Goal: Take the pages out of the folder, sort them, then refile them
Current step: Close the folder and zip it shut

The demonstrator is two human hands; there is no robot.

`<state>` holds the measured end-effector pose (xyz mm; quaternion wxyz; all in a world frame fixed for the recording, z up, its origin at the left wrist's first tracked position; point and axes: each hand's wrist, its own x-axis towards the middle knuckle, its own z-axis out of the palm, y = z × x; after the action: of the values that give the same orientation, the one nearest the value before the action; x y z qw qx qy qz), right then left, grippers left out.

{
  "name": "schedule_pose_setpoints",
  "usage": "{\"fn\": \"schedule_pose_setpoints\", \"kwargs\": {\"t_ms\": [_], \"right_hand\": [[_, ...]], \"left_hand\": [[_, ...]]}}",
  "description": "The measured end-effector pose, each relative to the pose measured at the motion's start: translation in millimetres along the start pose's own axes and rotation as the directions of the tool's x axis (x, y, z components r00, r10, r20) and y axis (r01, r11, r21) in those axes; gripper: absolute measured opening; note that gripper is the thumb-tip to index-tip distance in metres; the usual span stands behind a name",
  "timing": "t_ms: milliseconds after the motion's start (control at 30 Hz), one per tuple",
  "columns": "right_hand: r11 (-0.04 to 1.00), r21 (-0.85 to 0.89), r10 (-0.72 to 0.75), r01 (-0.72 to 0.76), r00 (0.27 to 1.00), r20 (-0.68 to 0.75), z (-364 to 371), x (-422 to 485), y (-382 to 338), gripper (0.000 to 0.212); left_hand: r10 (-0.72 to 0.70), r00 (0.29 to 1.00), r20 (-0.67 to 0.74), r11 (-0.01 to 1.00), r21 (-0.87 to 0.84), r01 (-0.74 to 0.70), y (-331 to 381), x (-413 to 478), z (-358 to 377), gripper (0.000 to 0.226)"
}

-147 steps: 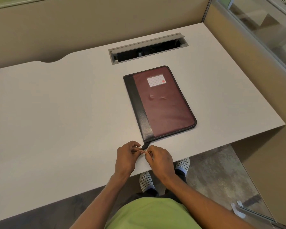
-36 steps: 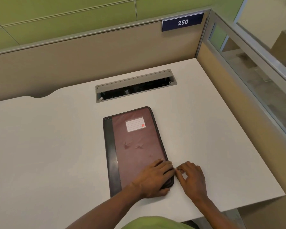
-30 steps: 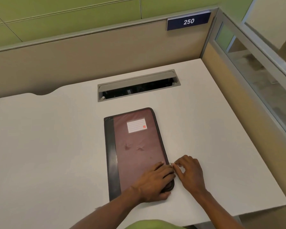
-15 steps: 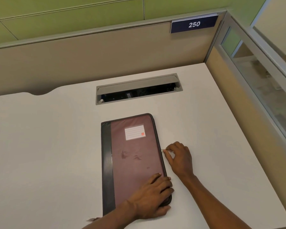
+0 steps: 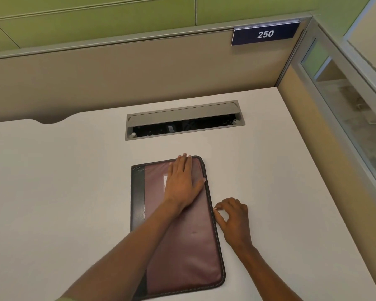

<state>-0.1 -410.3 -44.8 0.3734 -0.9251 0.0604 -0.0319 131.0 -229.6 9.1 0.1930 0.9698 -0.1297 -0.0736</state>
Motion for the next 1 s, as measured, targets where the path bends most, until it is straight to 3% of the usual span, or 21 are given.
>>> {"fn": "schedule_pose_setpoints", "kwargs": {"t_ms": [167, 233, 467, 700, 1000], "right_hand": [[1.000, -0.011, 0.020, -0.021, 0.999, -0.027, 1.9, -2.1, 1.0, 0.009], [1.000, -0.023, -0.006, 0.004, 0.998, -0.057, 3.1, -3.5, 0.8, 0.002], [0.998, -0.032, 0.056, -0.062, 0.985, -0.164, 1.2, 3.1, -6.3, 0.011], [0.994, -0.105, -0.033, 0.017, 0.987, -0.160, -2.9, 54.8, -8.0, 0.010], [0.996, -0.073, -0.053, 0.047, 0.994, -0.096, -4.5, 144.0, -7.1, 0.007]], "left_hand": [[-0.024, 0.997, 0.070, 0.999, 0.047, 0.021, 4.7, 26.5, 10.8, 0.094], [-0.029, 0.999, 0.036, 0.999, 0.033, 0.028, 7.3, 30.0, 13.5, 0.093], [-0.038, 0.998, -0.048, 0.999, -0.018, 0.038, 13.1, 33.4, 16.0, 0.089], [-0.049, 0.991, -0.125, 0.992, -0.122, 0.033, 12.4, 31.5, 20.4, 0.084], [-0.011, 0.985, -0.170, 0.988, -0.156, -0.016, 20.4, 28.4, 26.2, 0.080]]}}
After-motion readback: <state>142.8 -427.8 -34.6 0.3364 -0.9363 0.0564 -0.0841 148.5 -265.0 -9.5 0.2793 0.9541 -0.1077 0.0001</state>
